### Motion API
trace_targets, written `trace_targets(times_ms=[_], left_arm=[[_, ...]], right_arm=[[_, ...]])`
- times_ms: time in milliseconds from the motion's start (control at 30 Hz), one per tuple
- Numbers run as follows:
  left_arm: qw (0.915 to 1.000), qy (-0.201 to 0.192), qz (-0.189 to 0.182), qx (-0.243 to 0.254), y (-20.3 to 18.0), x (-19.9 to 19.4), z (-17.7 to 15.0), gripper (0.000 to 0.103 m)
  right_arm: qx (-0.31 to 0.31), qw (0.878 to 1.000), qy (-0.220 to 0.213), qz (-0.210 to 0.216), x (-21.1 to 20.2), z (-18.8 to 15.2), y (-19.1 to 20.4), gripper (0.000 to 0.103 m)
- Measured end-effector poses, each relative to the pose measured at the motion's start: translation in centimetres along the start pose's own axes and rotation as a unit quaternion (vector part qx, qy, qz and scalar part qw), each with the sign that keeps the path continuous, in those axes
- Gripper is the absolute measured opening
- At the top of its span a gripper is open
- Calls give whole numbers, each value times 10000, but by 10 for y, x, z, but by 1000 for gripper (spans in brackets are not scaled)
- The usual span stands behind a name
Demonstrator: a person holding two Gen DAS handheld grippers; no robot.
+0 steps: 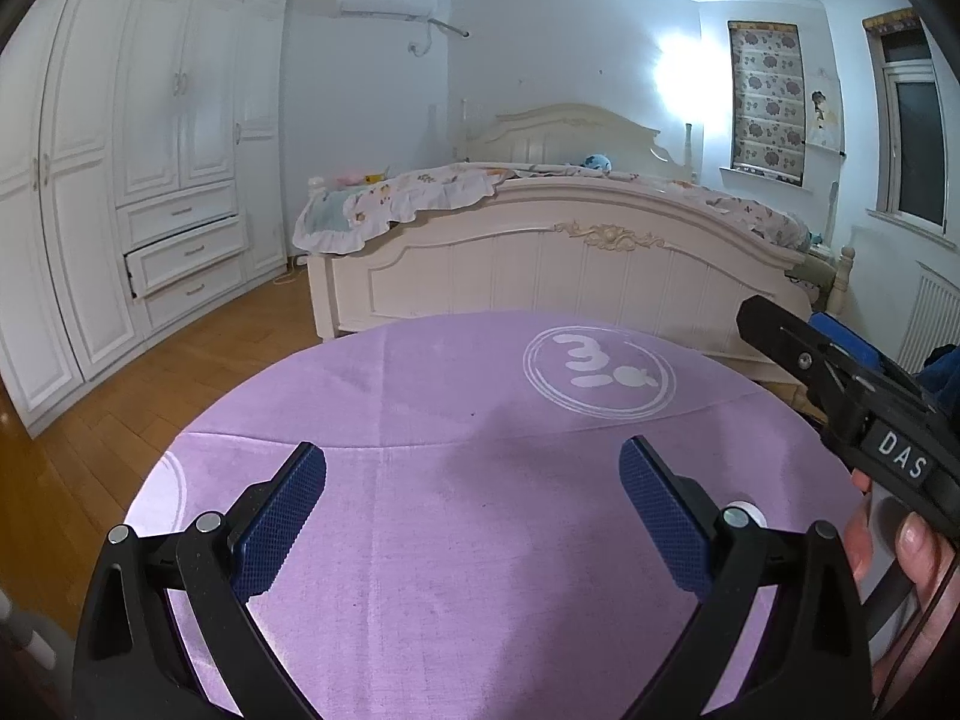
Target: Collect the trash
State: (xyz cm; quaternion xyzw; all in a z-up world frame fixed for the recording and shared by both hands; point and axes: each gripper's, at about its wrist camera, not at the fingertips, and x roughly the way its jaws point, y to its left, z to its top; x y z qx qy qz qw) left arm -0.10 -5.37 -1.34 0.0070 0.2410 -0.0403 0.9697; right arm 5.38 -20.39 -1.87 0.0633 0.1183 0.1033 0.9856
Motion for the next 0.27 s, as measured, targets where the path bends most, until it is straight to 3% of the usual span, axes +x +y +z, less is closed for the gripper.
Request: trace_targets(times_ms=[267], left_arm=[[10000, 9, 13, -5, 1, 3, 0, 97]], right_arm=[[43, 10000, 22, -9, 1, 0, -2, 98]])
